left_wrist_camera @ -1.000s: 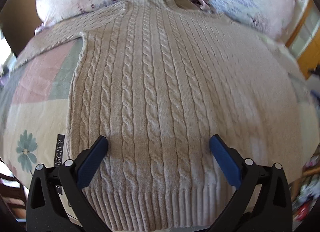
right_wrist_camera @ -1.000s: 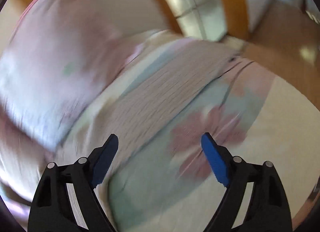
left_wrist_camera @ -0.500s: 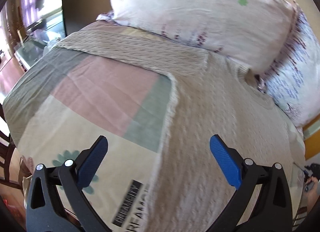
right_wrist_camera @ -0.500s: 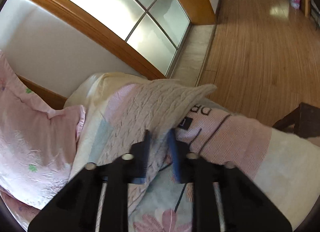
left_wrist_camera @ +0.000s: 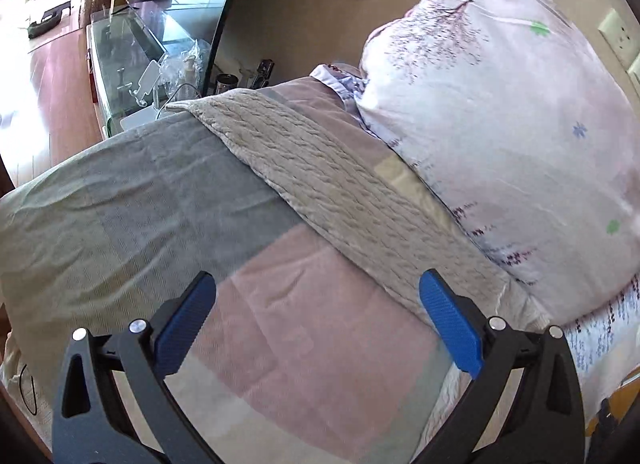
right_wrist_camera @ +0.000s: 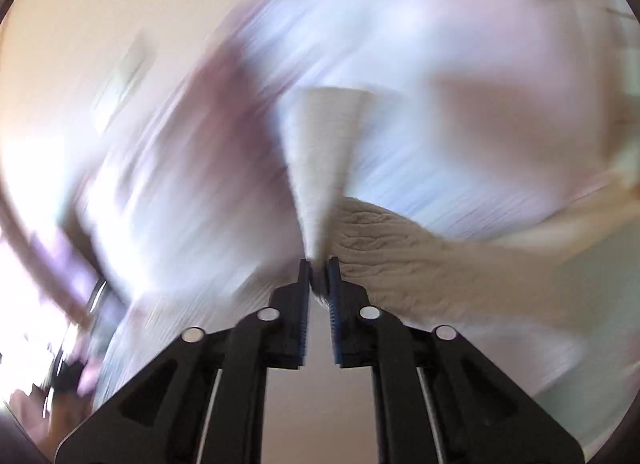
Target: Fold small clothes
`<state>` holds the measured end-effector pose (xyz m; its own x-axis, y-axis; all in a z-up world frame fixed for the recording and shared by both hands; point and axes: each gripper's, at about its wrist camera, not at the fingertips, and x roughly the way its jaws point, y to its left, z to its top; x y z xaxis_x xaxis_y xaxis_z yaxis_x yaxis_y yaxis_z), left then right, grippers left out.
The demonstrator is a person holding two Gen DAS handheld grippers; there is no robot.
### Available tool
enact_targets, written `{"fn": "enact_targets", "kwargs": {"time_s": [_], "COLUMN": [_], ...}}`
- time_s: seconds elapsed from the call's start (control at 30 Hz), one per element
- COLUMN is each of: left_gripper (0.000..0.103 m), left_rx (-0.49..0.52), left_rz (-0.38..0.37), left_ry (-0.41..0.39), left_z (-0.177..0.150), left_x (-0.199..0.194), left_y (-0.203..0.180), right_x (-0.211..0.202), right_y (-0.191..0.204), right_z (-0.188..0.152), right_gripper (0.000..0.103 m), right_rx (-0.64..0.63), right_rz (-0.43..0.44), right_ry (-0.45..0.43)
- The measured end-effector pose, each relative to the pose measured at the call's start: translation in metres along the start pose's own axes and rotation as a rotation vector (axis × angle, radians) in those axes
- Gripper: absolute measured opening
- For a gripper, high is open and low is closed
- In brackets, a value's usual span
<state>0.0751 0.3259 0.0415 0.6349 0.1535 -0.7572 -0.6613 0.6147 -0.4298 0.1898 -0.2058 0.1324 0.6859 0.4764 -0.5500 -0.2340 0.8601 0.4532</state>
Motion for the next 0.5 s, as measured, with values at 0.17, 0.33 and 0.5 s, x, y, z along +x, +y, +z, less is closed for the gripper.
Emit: {"fn": "enact_targets", "kwargs": {"time_s": [0.17, 0.33, 0.5], "left_gripper": [0.088, 0.079, 0.063], "left_rx": [-0.18, -0.349, -0.474], "left_rz": [-0.042, -0.105, -0.15], "left_ry": [0.023, 0.023, 0.005], "left_z": [0.037, 0.07, 0.103], "left_x": [0.032, 0.053, 0.068], "left_y": [0.034, 0.067, 0.093], "right_x": [0.081, 0.072, 0.053], "right_y": [0.08, 0.06, 0.016], "right_z": [-0.089, -0.083, -0.084], "right_gripper": [0.057, 0.071, 0.073], "right_rx": [0.053, 0.056, 0.209], "right_rz": [0.185, 0.037, -0.078], "right_ry": [0.411, 0.399, 0.376]}}
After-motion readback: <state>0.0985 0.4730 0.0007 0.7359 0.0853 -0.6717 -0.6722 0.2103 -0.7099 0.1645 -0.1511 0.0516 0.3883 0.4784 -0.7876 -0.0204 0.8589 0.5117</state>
